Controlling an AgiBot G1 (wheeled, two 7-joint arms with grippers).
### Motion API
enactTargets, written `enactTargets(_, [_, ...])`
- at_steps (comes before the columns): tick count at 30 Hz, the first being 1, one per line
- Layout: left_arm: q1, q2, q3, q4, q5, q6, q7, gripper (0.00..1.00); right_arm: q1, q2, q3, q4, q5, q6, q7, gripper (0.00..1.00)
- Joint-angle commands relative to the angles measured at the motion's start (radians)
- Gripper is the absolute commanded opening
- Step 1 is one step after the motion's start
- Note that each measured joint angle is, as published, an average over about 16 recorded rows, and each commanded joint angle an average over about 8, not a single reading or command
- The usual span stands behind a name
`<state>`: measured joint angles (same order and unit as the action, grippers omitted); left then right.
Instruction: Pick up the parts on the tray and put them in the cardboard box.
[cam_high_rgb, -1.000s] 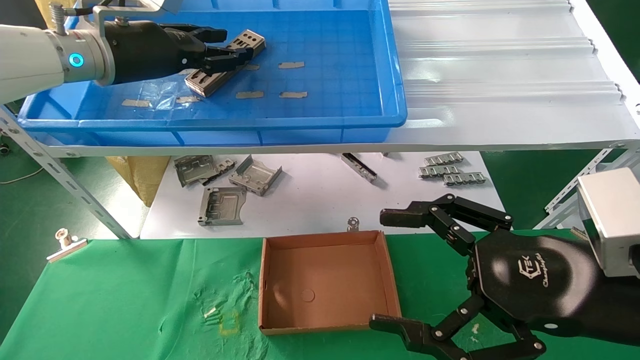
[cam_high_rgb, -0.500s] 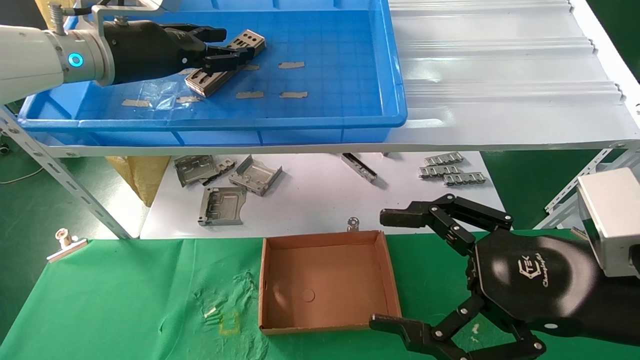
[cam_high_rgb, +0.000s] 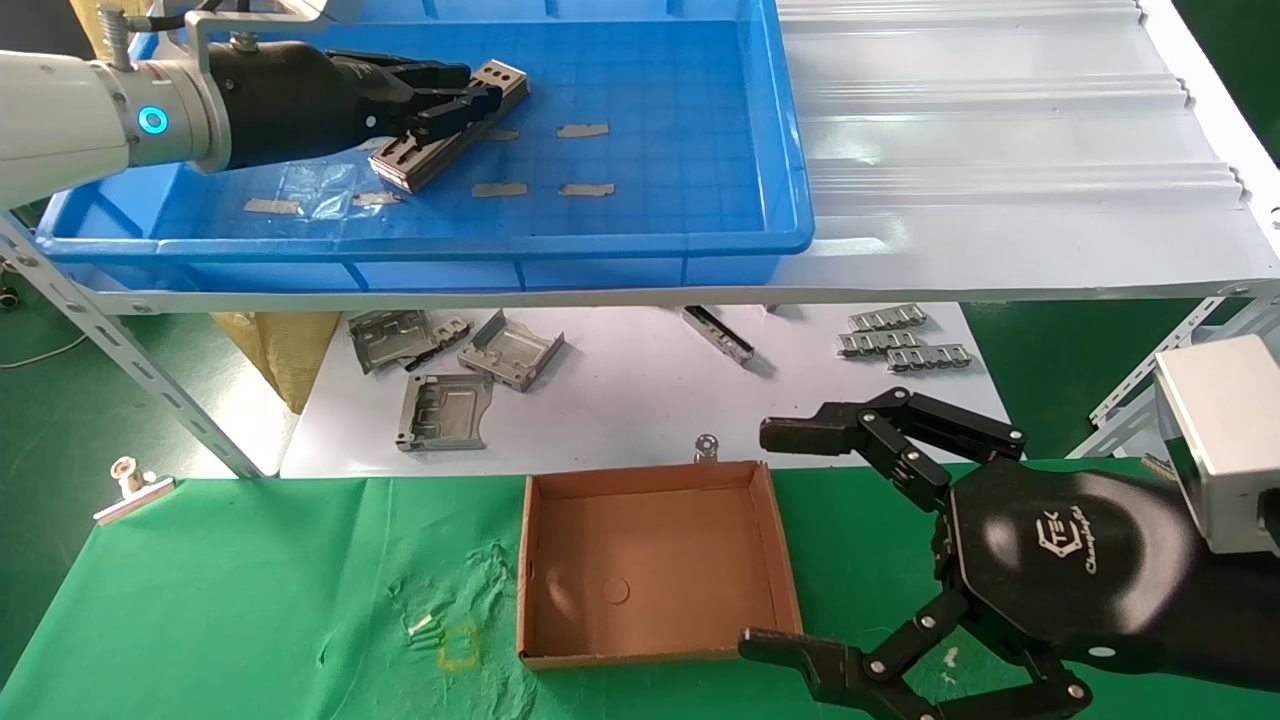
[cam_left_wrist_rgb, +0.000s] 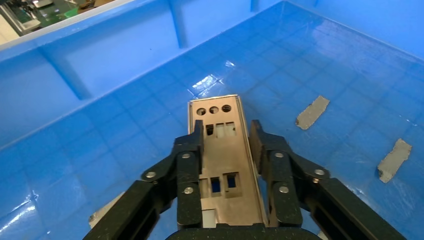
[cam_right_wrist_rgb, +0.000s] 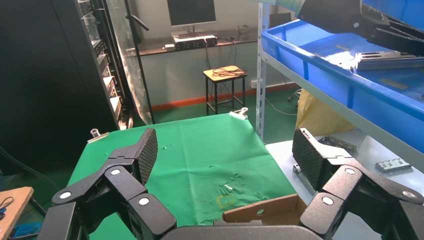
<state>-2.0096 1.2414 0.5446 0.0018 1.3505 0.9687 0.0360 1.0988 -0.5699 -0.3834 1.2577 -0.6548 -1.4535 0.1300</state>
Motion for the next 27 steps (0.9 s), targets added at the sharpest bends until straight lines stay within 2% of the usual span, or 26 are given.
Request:
enactTargets(1, [0.0, -0.001, 0.0, 0.0, 0.0, 0.001, -0.001, 0.0, 0.0, 0.0, 0.0, 0.0, 0.0, 0.0, 0.0, 1.0])
enactTargets(7, [-0.001, -0.002, 0.0, -0.002, 0.0, 0.007, 0.0, 0.0, 0.0, 0.0, 0.0, 0.0, 0.0, 0.0, 0.0, 1.0])
enactTargets(8, [-0.001, -0.002, 0.0, -0.002, 0.0, 0.007, 0.0, 0.05, 0.0, 0.0, 0.0, 0.0, 0.0, 0.0, 0.0, 1.0])
enactTargets(15, [-0.003, -0.006, 0.0, -0.011, -0.001, 0.026, 0.012, 0.93, 0.0, 0.0, 0.0, 0.0, 0.0, 0.0, 0.0, 1.0])
enactTargets(16, [-0.004, -0.008, 0.0, -0.013, 0.0, 0.031, 0.016, 1.0, 0.0, 0.0, 0.0, 0.0, 0.0, 0.0, 0.0, 1.0])
enactTargets(27, [-0.011, -0.028, 0.005, -0.041, 0.007, 0.116, 0.093, 1.0, 0.0, 0.0, 0.0, 0.0, 0.0, 0.0, 0.0, 1.0])
